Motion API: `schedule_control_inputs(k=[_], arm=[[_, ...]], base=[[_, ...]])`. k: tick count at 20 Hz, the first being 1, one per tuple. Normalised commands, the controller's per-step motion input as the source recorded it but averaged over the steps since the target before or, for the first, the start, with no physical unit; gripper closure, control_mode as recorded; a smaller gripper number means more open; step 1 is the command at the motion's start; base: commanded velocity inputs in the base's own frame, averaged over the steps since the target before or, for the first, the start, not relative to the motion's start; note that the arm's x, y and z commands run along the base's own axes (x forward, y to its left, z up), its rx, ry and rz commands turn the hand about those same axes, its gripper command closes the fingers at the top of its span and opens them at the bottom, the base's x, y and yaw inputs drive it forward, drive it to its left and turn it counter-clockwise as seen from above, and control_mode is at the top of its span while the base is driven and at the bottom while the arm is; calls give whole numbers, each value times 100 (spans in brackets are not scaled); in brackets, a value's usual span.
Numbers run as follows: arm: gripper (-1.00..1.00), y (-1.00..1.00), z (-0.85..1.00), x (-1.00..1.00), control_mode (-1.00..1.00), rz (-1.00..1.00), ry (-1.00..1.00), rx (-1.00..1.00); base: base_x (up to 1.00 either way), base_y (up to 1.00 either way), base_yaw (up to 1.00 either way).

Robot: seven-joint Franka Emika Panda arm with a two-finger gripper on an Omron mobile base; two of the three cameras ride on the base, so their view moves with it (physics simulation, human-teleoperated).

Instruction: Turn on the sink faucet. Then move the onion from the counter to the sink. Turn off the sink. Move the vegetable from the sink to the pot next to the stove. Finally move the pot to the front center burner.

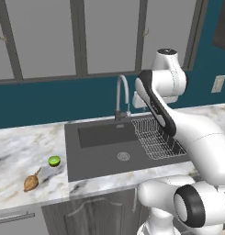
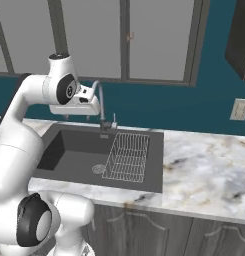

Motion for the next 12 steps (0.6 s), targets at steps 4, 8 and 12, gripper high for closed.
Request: schedule_control_inputs(k=[4,8,12], arm=[[-100,0,0,0,100,0,0,0],[-100,0,0,0,100,0,0,0],[-100,0,0,0,100,0,0,0]], base=[[23,31,-1],[42,20,0],[47,9,0]])
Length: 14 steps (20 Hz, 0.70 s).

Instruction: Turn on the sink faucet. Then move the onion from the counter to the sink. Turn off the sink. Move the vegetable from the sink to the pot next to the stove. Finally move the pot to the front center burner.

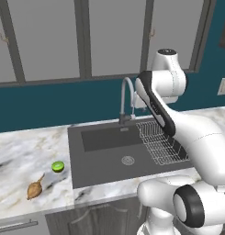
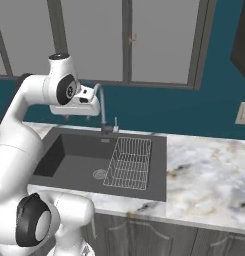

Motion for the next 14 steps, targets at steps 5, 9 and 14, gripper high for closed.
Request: schedule_control_inputs(k=[5,9,14], arm=[[-100,0,-2,1,-100,0,0,0],[-100,-29,-40,-34,-100,0,0,2],[-100,-68,-41,-18,-100,7,-1,11]], base=[[16,1,0],[0,0,0],[0,0,0]])
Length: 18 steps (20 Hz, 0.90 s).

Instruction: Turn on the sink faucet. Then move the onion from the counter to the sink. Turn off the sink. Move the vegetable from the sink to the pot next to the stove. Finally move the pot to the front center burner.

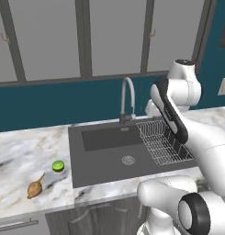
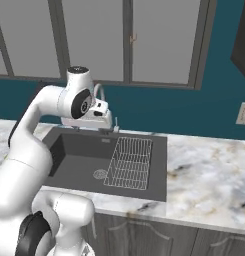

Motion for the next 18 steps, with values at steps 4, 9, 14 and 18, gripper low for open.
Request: schedule_control_inputs(k=[4,9,14,18], arm=[[-100,-72,-37,29,-100,18,-1,17],[-100,-36,-43,47,-100,24,-4,19],[-100,-3,-24,34,-100,24,-15,15],[-100,-9,-2,26,-100,31,-29,16]], base=[[0,0,0],[0,0,0],[0,0,0],[0,0,0]])
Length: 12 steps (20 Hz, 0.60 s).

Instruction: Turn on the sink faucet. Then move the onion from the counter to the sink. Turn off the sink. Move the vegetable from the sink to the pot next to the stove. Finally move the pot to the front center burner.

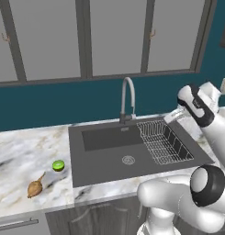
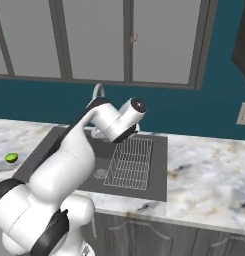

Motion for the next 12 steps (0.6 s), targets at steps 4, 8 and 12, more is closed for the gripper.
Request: schedule_control_inputs(k=[4,8,12], arm=[[-100,-27,-12,8,-100,34,-24,17],[-100,-2,-5,20,-100,16,-16,10],[-100,3,-8,36,-100,4,-7,2]], base=[[0,0,0],[0,0,0],[0,0,0]])
